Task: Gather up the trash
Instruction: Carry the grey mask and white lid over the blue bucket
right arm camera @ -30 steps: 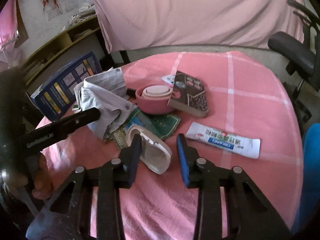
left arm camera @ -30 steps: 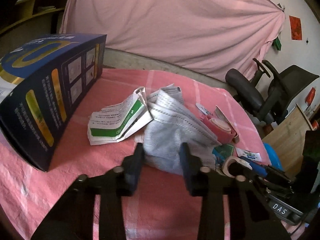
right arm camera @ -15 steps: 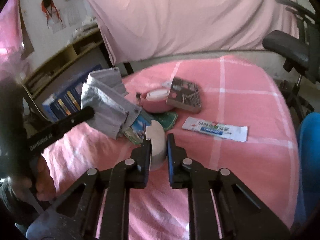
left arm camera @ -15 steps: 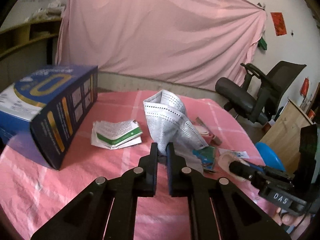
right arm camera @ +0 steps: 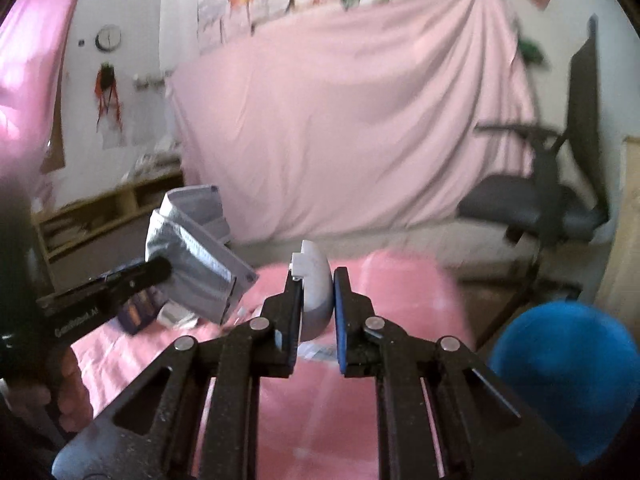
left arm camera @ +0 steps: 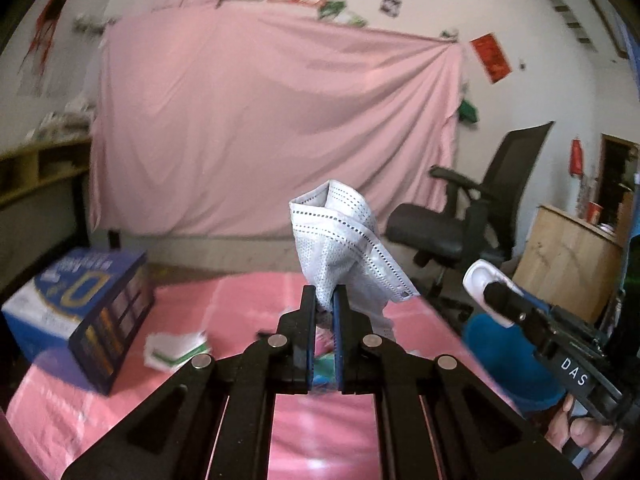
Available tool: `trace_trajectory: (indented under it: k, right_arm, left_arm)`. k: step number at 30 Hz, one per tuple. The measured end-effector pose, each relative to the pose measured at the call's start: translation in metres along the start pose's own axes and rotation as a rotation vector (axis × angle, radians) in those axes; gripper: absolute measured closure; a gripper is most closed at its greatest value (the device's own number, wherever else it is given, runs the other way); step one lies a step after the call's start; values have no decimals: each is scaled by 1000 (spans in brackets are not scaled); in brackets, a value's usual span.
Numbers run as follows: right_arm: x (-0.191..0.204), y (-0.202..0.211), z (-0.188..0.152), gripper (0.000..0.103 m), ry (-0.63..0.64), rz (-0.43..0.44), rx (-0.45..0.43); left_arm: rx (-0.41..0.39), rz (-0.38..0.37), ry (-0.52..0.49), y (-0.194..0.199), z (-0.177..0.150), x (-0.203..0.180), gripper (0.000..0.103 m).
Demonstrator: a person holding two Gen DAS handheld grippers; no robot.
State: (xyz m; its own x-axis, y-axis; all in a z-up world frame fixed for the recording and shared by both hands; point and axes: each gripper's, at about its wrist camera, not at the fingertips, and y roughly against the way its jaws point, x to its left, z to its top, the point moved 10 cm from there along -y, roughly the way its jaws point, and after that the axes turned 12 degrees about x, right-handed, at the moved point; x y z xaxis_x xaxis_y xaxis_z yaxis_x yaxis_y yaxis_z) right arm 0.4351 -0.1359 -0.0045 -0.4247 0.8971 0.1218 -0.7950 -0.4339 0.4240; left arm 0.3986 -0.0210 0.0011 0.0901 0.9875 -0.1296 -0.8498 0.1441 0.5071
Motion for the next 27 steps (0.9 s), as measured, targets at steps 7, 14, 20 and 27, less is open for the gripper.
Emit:
trace_trajectory:
  k: [7,14,20,27]
  right_arm:
    - [-55,63,15,63,-38,-175,-176]
    - [-123,100,4,63,-156,-311,-198]
    - [-174,109,-20,63,-263,-383,-141]
    - [-225,97,-55,63,-365,-430,-38]
  left_arm:
    - [-50,-89,-116,-1,16,-75,98]
    - [-36,-192,-195,-22,23,-151,98]
    - [45,-256,-242,-55,13,-214,98]
    - [192,-310,-238,-104,-5,-258,98]
